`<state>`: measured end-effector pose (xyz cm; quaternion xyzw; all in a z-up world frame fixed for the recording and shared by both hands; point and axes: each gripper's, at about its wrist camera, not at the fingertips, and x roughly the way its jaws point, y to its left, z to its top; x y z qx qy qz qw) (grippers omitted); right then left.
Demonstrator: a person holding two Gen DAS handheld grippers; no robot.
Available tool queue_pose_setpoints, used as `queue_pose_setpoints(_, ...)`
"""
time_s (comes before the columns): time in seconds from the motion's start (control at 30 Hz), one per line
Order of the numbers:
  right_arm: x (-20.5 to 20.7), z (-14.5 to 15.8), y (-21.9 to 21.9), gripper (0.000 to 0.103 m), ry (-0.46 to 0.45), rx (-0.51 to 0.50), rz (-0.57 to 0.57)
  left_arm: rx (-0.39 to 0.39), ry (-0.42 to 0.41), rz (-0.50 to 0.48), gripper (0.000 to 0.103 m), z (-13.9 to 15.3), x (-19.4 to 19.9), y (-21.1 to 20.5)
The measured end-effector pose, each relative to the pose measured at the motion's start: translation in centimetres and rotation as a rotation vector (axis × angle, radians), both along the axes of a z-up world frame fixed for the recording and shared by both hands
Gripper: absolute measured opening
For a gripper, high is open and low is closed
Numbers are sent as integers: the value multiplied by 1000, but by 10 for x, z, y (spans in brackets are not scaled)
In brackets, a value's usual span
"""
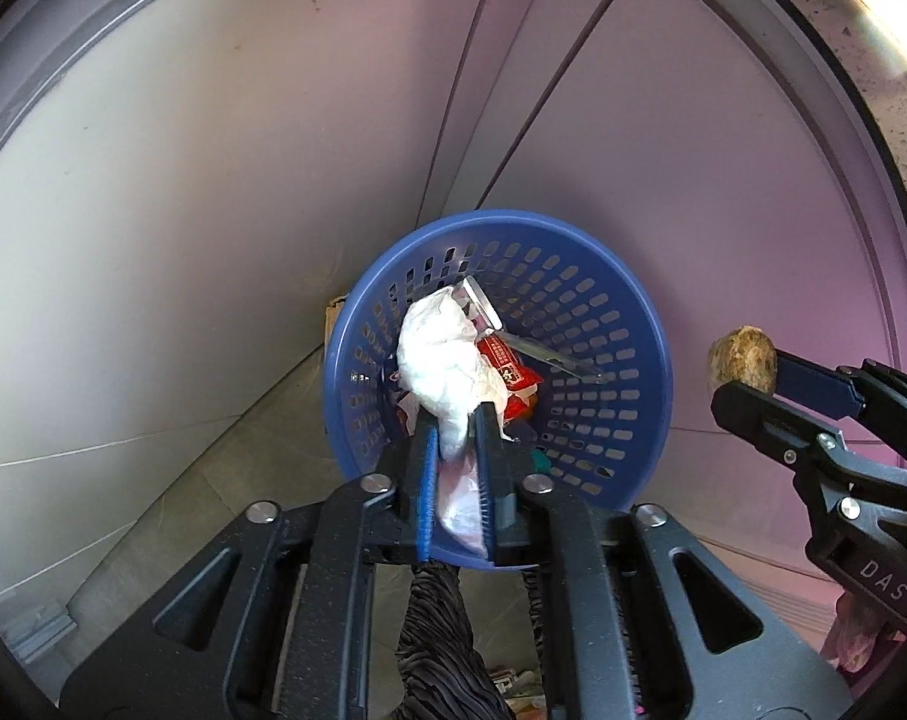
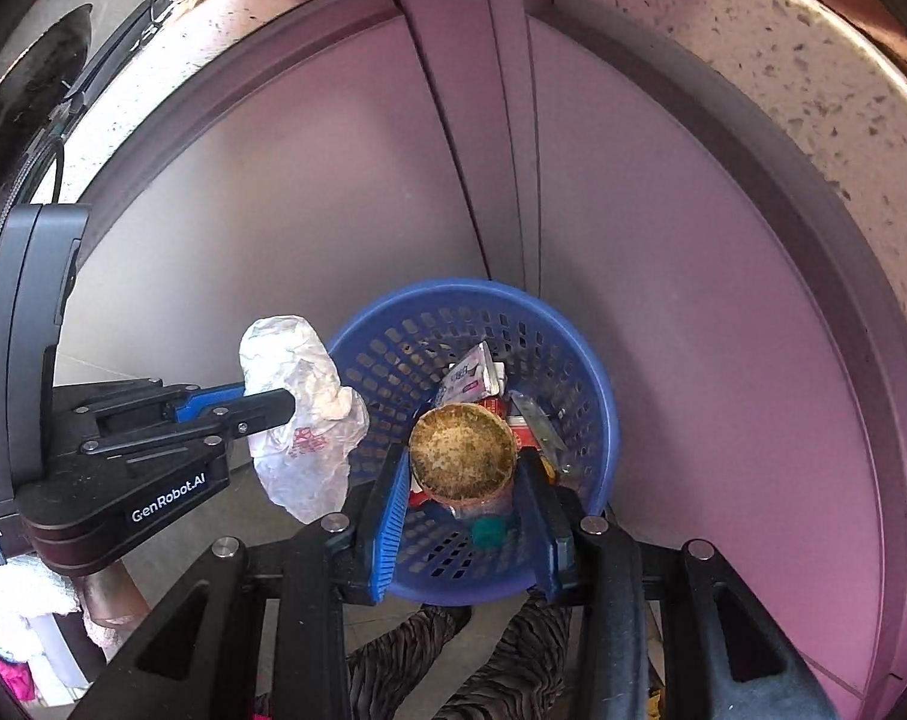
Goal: Collect trash
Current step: 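Open both tools to drop the bag and lid into the basket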
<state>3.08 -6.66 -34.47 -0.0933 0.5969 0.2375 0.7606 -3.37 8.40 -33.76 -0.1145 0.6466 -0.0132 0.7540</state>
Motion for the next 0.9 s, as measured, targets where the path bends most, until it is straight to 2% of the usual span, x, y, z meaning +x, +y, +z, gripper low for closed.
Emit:
queue_pose_setpoints(0.07,1,0,0,38,-2,-2,-2,7,-3,-2,22,-1,1,0)
queue_pose_setpoints(0.2,2,-1,-2,38,-4,1,-3,11,-7,-1,22,1,1,3)
queue_pose_setpoints(0.23,2,-1,-2,40,-6,0,-3,12,-7,-1,22,3,2,3)
queue_pose_setpoints(0.3,3,2,-3,53,-11,-1,-5,14,-8,-1,22,4,2,4)
queue_pose_setpoints(0.63,5,21,-7,54,-24,18,0,19,-29,4,22,18,0,11)
queue_pose_setpoints(0.9,-4,50,-11,54,-57,60,14,30,-88,-5,23,52,-5,10)
